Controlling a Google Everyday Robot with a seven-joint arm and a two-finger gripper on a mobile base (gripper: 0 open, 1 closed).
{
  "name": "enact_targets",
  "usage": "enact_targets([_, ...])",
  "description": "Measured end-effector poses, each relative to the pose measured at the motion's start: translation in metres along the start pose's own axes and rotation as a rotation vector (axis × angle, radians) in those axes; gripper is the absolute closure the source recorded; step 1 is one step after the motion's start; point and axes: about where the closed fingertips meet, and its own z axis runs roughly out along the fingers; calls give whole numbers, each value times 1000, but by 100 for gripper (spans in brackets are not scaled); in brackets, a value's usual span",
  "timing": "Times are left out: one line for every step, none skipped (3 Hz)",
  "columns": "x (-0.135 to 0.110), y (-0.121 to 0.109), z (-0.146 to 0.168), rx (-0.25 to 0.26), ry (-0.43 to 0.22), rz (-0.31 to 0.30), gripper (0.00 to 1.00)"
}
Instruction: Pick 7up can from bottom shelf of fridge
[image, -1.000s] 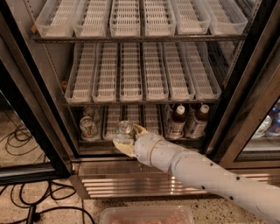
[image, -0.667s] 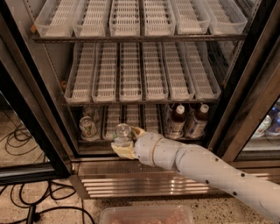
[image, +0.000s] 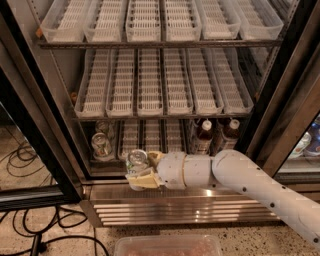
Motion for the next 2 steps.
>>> enact_targets([6,14,0,-55,24,-2,100])
enact_targets([6,14,0,-55,24,-2,100])
